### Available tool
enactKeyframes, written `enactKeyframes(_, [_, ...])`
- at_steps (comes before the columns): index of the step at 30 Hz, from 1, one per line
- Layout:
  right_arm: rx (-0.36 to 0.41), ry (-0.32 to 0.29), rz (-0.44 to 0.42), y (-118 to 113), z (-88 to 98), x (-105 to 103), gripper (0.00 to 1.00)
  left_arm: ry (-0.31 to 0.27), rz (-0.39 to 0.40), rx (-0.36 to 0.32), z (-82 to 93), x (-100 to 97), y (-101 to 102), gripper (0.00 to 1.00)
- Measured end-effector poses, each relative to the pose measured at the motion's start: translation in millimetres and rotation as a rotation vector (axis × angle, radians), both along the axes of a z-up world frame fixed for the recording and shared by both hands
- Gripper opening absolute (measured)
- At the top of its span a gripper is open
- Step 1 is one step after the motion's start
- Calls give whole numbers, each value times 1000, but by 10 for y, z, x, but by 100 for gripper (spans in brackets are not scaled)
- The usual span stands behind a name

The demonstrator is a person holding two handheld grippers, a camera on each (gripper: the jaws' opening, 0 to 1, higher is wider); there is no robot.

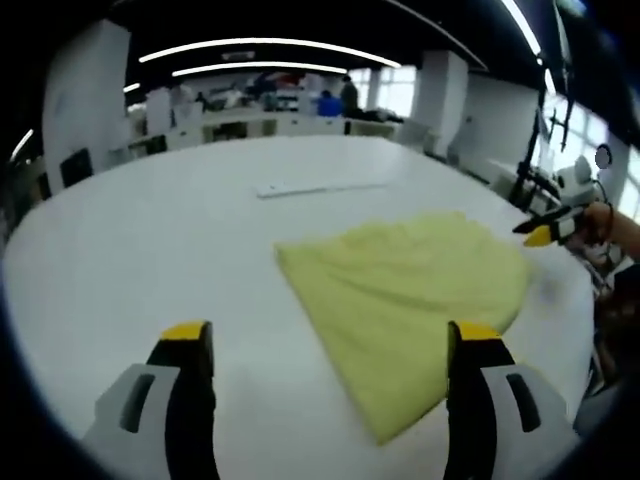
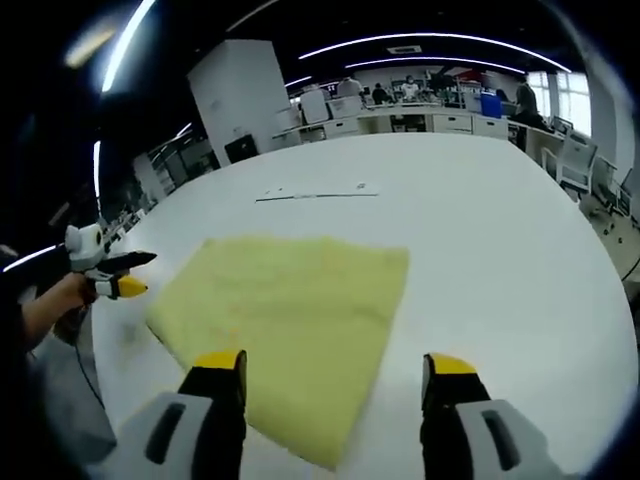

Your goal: Fold the garment on the visible template until the final outline fits inside the template.

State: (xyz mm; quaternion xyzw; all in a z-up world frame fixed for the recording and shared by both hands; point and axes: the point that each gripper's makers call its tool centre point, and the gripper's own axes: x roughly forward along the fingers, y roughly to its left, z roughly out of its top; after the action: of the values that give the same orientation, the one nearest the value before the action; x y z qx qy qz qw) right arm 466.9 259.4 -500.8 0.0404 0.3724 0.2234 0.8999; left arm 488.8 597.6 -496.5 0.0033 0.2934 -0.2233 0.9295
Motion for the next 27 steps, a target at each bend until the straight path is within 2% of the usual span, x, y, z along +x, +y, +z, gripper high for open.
enactKeyframes(5, [7, 18, 6, -17, -46, -108, 63, 47, 9, -77, -41, -118, -42, 83])
enactKeyframes(6, [10, 22, 11, -12, -54, -140, 61, 50, 7, -69, -50, -146, -44, 80])
enactKeyframes(9, [20, 34, 20, -2, -86, -204, 52, 63, -22, -38, -99, -202, -52, 63])
enactKeyframes(11, [26, 46, 20, -2, -125, -230, 43, 77, -37, -33, -127, -245, -69, 52])
enactKeyframes(13, [30, 70, 10, -9, -170, -262, 37, 95, -38, -48, -150, -274, -84, 47])
enactKeyframes(18, [22, 78, -11, -53, -235, -303, 30, 122, -36, -50, -193, -356, -111, 34])
enactKeyframes(22, [41, 93, -42, -80, -249, -328, 22, 171, -10, -69, -268, -425, -97, 23])
enactKeyframes(23, [39, 104, -55, -96, -260, -341, 21, 166, -15, -65, -275, -430, -99, 20])
enactKeyframes(27, [28, 109, -77, -136, -292, -351, 16, 186, -2, -87, -310, -468, -116, 14])
